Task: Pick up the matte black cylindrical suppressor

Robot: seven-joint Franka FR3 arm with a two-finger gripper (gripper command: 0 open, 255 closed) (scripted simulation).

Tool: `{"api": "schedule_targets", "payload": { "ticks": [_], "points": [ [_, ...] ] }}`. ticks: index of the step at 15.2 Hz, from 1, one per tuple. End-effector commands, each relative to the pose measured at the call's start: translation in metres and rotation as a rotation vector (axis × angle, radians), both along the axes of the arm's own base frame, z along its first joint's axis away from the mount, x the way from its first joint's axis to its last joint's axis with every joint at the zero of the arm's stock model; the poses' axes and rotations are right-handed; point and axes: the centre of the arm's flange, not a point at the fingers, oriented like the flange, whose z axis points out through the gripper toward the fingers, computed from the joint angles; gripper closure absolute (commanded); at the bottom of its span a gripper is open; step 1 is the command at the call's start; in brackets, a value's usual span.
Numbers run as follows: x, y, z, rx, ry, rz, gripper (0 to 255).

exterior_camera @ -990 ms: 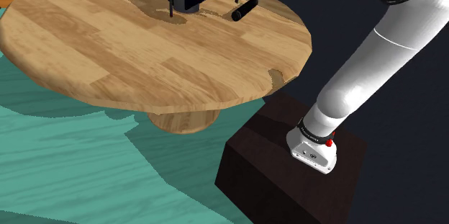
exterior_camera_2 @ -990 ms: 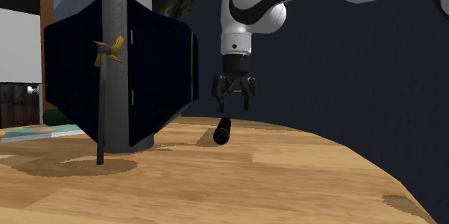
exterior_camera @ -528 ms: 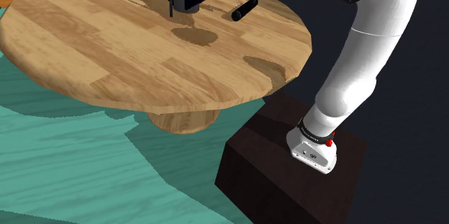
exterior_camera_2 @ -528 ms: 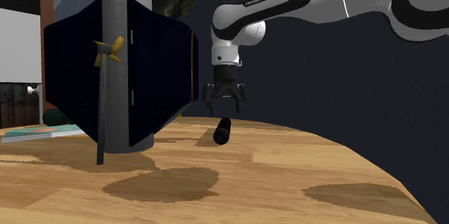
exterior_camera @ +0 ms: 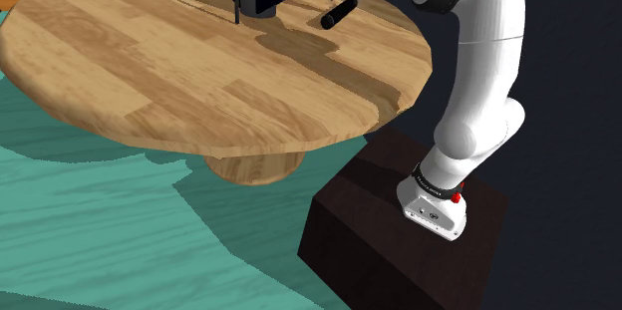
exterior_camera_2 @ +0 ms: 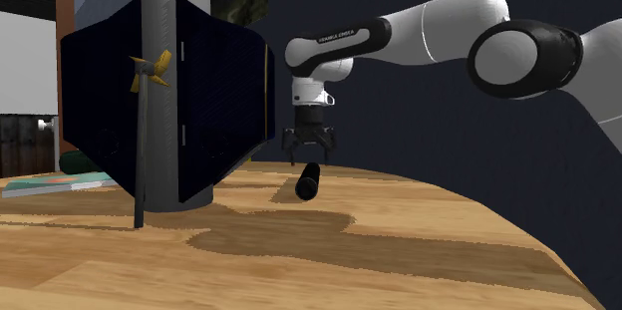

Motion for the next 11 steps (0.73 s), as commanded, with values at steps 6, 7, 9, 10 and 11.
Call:
{"api": "schedule_targets", "payload": {
  "ticks": [6, 7, 9, 10, 11],
  "points": [
    [0.002, -0.006, -0.035, 0.000, 0.001, -0.016, 0],
    [0.002, -0.006, -0.038, 0.000, 0.001, -0.016, 0],
    [0.003, -0.006, -0.038, 0.000, 0.001, -0.016, 255],
    [0.002, -0.007, -0.038, 0.000, 0.001, -0.016, 255],
    [0.002, -0.007, -0.038, 0.000, 0.001, -0.016, 255]
  ]
}}
